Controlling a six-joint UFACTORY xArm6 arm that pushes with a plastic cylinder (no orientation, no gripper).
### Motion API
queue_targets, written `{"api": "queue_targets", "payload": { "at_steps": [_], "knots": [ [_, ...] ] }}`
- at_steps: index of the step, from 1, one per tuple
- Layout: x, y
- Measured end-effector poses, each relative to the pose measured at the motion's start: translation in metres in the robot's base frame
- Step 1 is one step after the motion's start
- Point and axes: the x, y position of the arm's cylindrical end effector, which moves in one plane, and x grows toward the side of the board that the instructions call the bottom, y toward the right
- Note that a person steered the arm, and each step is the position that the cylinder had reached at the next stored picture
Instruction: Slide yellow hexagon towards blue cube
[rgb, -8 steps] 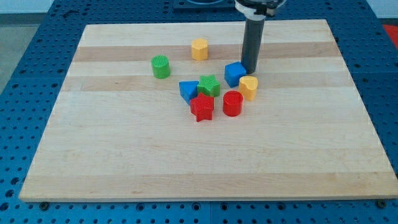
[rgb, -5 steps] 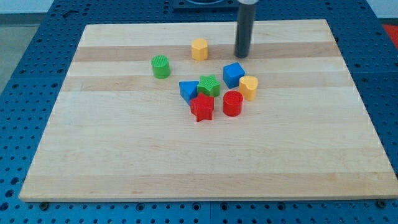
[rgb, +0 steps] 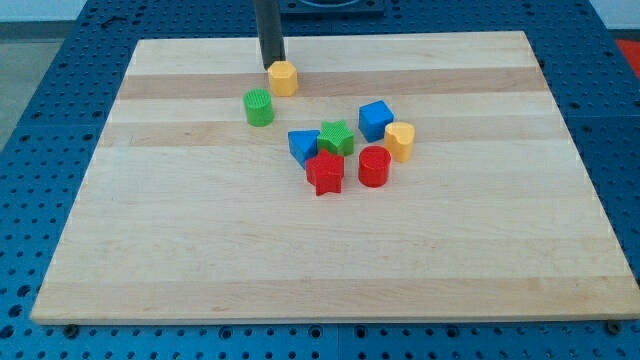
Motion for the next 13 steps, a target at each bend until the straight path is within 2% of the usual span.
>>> {"api": "queue_targets", "payload": {
  "at_steps": [3, 4, 7, 13],
  "knots": [
    [0.053, 0.013],
    [0.054, 0.011],
    [0.091, -0.015],
    [0.085, 0.034]
  ]
}}
